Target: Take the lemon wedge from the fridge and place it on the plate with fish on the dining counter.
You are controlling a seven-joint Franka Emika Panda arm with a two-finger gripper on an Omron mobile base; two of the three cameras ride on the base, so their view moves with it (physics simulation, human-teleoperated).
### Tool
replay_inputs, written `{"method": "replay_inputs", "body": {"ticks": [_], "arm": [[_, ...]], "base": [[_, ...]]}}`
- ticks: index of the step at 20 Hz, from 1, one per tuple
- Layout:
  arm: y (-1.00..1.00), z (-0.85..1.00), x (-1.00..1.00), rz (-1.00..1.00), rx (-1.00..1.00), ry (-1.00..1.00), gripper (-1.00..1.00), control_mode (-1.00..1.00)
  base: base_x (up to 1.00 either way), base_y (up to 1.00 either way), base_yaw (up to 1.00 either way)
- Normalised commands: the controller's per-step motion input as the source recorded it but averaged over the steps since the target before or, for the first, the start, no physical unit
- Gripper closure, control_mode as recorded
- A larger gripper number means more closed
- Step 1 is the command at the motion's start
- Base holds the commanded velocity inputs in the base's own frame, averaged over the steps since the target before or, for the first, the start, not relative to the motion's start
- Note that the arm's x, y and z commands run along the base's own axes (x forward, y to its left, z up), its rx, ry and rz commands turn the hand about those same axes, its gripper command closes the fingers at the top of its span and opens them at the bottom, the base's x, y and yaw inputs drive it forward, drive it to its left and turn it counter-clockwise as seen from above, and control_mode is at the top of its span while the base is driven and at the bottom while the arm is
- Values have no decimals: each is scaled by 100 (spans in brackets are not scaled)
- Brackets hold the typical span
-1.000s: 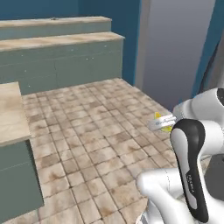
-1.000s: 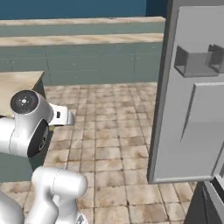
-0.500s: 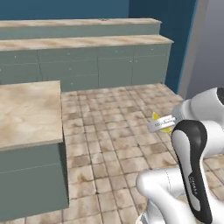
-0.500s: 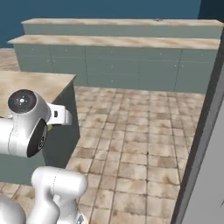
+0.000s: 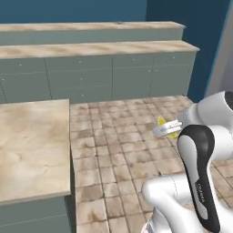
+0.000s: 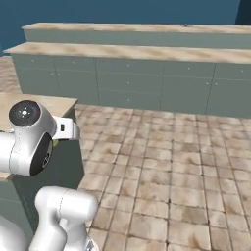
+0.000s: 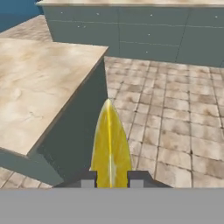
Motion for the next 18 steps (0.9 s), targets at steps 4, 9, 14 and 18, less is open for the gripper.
{"method": "replay_inputs", "body": {"ticks": [4,9,14,18], "arm": [[0,0,0,0,0,0,100,100],[0,0,0,0,0,0,100,100],[0,0,0,0,0,0,100,100],[0,0,0,0,0,0,100,100]], "base": [[100,-7,0],[100,-43,0],[100,-11,2],[100,0,9]]}}
